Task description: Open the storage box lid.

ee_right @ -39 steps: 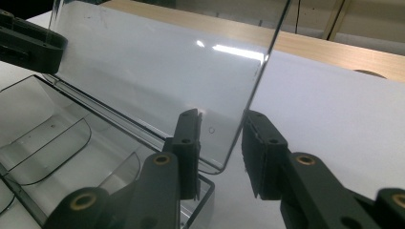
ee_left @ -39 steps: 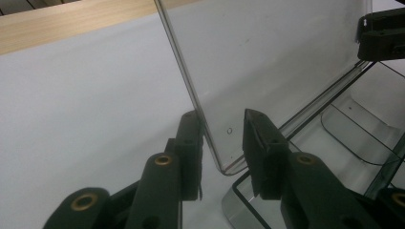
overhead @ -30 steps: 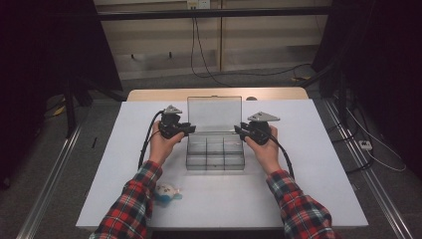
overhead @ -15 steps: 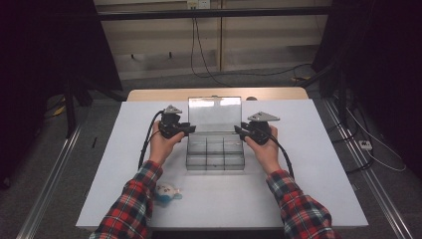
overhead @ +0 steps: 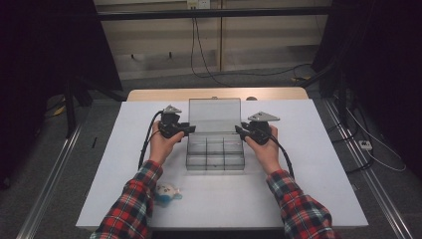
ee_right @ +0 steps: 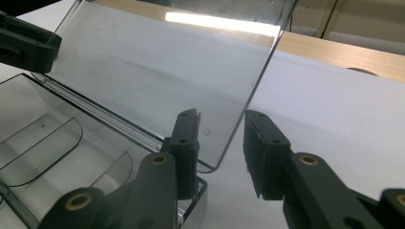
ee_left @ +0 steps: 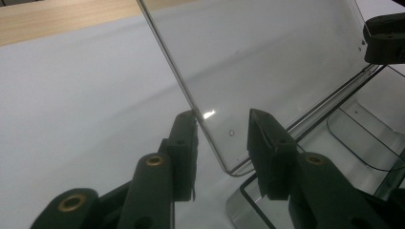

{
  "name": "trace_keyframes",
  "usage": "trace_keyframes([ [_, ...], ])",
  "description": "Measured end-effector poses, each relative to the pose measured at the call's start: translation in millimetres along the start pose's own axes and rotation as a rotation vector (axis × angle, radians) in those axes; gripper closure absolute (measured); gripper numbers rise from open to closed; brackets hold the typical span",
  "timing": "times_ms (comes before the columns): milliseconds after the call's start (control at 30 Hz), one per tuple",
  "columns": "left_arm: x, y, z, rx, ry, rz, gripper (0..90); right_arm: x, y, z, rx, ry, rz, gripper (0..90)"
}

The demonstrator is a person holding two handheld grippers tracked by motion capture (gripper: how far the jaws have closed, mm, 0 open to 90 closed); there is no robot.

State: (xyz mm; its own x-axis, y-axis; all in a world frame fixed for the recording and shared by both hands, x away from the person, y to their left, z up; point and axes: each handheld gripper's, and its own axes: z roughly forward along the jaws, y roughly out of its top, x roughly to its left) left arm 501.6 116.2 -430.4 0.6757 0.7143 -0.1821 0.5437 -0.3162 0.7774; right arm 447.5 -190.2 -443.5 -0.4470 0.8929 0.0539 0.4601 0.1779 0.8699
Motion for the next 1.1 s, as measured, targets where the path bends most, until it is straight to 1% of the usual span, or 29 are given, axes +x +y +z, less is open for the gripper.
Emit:
trace_keyframes([
  [200,-0.1,0.1,1.0,-0.001,0.001,-0.006,61.7,0.5,0.0,0.0,0.0,-0.002,-0.004,65.9],
  [267,-0.1,0.3,1.0,0.003,0.007,-0.002,60.7,0.6,0.2,-0.1,0.001,-0.001,-0.005,66.1],
  [333,-0.2,0.5,1.0,0.008,0.023,0.005,59.5,1.2,0.3,0.1,0.001,0.0,-0.007,66.0],
  [367,0.3,0.3,1.2,0.014,0.018,0.014,60.0,1.7,0.4,0.2,0.002,0.003,-0.009,66.4],
  [400,-1.2,-0.3,2.6,0.013,0.002,0.003,62.0,2.6,0.4,0.4,0.005,0.008,-0.01,66.6],
  [433,-2.9,-0.5,3.8,-0.002,-0.023,0.01,63.7,3.6,0.0,1.2,0.007,0.016,-0.016,68.5],
  [467,-5.7,0.4,4.5,-0.005,-0.037,0.01,65.6,5.0,-0.3,1.6,0.005,0.025,-0.015,69.5],
  [500,-7.9,1.7,4.1,0.008,-0.02,0.017,66.9,6.6,-0.1,2.0,0.007,0.024,-0.019,70.0],
  [533,-9.3,2.3,4.8,0.008,-0.009,-0.003,66.4,7.6,-0.1,2.6,0.006,0.021,-0.03,71.7],
  [567,-9.9,2.6,5.6,0.013,0.002,-0.001,67.2,8.4,-0.1,2.9,0.007,0.018,-0.025,71.7],
  [600,-9.9,2.4,6.3,0.013,0.003,0.007,67.5,8.2,0.2,3.1,0.008,0.015,-0.026,71.7],
  [667,-7.8,1.8,6.1,0.011,-0.01,0.005,67.1,7.4,0.2,2.6,0.011,0.014,-0.03,71.6],
  [700,-7.0,1.3,6.2,0.003,-0.015,0.003,67.0,6.7,0.3,1.7,0.013,0.014,-0.03,71.4],
  [800,-6.5,1.9,4.3,0.011,-0.017,0.006,66.5,4.4,0.3,0.2,0.016,0.013,-0.034,70.5],
  [867,-7.0,2.0,4.2,0.007,-0.021,0.006,65.1,3.3,0.3,-0.4,0.018,0.013,-0.028,69.6],
  [900,-7.2,2.3,3.8,0.009,-0.016,0.011,64.7,3.0,0.3,-0.6,0.019,0.011,-0.024,69.4],
  [967,-7.3,2.4,3.2,0.009,-0.021,0.004,64.2,3.1,0.3,-0.6,0.019,0.008,-0.025,69.2],
  [1067,-7.0,2.7,0.9,0.012,-0.03,0.004,61.4,3.8,0.5,-1.3,0.019,0.01,-0.023,67.8],
  [1100,-7.0,3.1,-0.5,0.014,-0.028,0.009,60.0,3.7,0.7,-1.8,0.018,0.012,-0.022,66.6],
])
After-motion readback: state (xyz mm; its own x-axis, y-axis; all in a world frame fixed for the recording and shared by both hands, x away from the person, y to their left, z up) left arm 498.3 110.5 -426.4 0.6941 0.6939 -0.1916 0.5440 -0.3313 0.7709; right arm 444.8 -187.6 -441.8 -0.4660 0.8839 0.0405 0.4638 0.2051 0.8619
